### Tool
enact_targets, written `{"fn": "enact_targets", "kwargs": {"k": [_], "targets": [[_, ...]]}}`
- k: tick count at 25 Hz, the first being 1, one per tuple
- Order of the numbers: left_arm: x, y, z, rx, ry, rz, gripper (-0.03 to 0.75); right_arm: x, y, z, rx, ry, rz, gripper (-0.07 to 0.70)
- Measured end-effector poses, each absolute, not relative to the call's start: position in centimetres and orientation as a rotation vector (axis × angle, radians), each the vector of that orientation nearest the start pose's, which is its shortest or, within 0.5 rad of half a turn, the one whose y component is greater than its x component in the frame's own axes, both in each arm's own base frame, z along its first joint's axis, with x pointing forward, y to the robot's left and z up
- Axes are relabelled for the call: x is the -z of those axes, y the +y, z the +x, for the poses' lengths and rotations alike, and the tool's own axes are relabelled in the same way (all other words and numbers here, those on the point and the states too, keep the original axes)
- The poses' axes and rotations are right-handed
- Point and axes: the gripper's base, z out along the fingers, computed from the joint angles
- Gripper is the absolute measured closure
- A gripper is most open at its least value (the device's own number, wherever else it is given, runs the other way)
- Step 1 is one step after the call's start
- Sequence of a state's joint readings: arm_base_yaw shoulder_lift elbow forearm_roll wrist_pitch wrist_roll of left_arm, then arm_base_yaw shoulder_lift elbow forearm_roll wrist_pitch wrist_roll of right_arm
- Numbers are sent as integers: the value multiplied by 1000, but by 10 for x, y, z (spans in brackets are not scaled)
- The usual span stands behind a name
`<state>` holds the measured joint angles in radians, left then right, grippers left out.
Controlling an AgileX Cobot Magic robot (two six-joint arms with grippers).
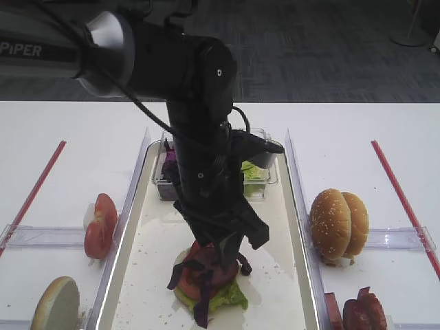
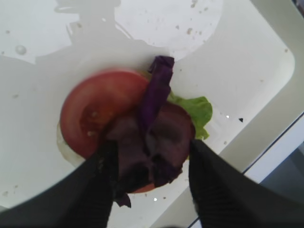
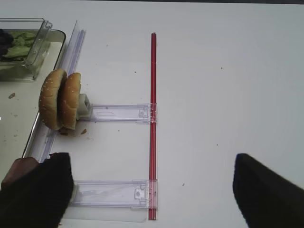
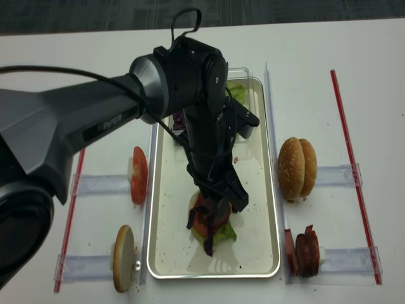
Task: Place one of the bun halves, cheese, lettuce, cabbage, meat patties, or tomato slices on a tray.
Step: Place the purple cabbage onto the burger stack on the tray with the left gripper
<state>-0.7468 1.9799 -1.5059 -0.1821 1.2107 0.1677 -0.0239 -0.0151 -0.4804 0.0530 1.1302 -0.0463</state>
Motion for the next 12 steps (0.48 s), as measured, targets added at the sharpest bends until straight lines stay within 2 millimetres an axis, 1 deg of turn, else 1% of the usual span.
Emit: {"fn": "enact_targets", "kwargs": {"k": [4, 12], "targets": [[-210, -276, 277, 252, 2893, 1314, 397, -266, 5, -8, -22, 2117, -28, -60], [-210, -275, 278, 224, 2882, 1322, 396, -266, 5, -8, -21, 2117, -30, -60]]}}
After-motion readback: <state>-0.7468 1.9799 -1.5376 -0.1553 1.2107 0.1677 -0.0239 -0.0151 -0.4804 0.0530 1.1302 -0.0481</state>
